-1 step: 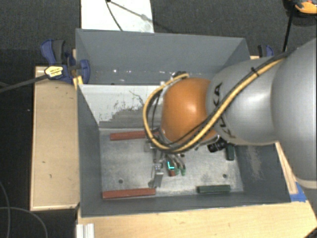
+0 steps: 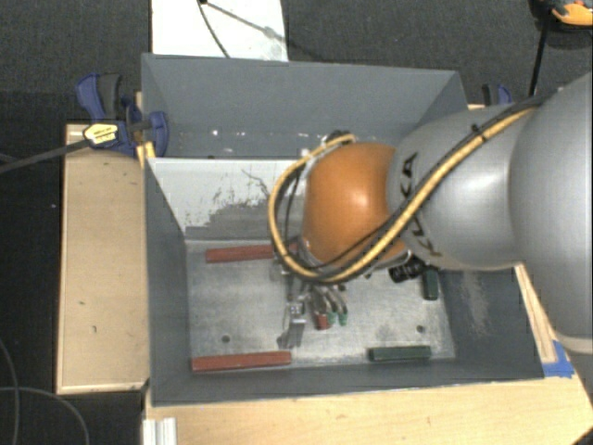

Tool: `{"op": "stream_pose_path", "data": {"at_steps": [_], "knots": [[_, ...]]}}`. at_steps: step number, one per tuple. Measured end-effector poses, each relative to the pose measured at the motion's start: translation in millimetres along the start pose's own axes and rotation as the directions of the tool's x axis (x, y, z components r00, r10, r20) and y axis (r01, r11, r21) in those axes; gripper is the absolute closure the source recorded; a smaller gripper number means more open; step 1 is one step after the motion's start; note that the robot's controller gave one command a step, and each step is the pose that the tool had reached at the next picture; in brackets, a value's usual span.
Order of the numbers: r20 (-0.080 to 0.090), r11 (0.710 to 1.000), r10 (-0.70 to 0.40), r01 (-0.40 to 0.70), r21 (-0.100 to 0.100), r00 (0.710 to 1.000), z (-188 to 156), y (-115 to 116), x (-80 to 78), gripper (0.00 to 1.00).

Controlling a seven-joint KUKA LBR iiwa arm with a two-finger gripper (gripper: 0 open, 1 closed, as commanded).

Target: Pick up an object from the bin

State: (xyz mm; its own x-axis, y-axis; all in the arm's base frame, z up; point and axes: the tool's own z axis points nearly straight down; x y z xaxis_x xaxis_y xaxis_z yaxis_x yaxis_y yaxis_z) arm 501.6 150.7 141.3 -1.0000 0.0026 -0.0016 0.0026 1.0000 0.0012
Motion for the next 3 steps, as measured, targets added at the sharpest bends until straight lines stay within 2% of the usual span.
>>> {"op": "stream_pose_path", "data": {"at_steps": [1, 2, 3], "knots": [[0.004, 0.972, -0.233, 0.233, -0.002, 0.972, 21, -44, -30.8, 0.0], [0.002, 0.863, -0.505, 0.505, 0.002, 0.863, 13, -78, -63.2, 0.0], [0.003, 0.77, -0.638, 0.638, 0.001, 0.77, 12, -89, -62.9, 0.0]]}}
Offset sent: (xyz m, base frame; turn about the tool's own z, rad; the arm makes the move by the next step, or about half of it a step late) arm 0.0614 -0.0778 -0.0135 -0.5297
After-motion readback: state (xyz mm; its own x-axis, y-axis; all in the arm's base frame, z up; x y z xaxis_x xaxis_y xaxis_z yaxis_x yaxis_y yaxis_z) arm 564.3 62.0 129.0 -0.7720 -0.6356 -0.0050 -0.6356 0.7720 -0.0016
